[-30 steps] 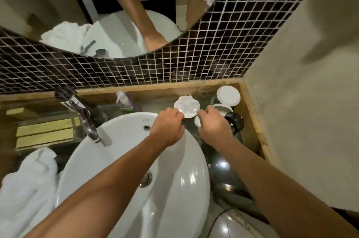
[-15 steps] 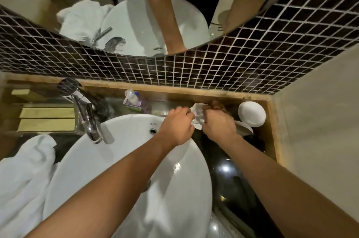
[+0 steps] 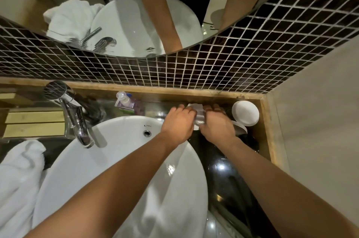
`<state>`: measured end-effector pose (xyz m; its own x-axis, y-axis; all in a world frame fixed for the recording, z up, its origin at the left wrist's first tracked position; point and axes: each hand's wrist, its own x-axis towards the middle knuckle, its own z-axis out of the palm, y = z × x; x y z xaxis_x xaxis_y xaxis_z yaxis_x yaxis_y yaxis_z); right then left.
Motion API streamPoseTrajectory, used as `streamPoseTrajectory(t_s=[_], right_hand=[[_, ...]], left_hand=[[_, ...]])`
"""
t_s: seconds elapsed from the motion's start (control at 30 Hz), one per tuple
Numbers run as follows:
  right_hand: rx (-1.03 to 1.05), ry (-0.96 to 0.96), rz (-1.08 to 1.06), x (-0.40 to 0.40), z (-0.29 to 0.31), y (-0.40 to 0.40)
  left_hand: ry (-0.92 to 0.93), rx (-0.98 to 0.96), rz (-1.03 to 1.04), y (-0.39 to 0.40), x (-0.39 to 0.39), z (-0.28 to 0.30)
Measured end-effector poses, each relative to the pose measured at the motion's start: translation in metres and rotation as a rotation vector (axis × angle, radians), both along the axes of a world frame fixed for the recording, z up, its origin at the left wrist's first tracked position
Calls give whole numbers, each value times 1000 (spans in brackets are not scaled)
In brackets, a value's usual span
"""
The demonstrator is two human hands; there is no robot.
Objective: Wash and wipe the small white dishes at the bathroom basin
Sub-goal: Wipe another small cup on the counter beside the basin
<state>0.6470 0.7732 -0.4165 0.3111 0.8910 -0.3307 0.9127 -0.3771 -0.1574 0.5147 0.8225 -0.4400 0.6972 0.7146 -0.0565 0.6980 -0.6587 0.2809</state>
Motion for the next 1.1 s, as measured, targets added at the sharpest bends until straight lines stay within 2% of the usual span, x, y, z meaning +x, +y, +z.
streamPoseTrajectory(t_s=[0.3, 0.63, 0.8, 0.9, 1.1], right_hand=[[-46, 22, -46, 0, -1, 2], [-7, -12, -38, -1, -2, -3], [-1, -27, -35, -5, 1, -1], [32, 45, -57, -8, 2, -2], [82, 290, -183, -7, 1, -2]], left_hand=[[41, 3, 29, 4, 4, -4], [111, -27, 61, 14, 7, -6], [-16, -112, 176, 17, -4, -1], [-104, -175, 182, 16, -4, 1], [-149, -273, 173, 7, 9, 0]])
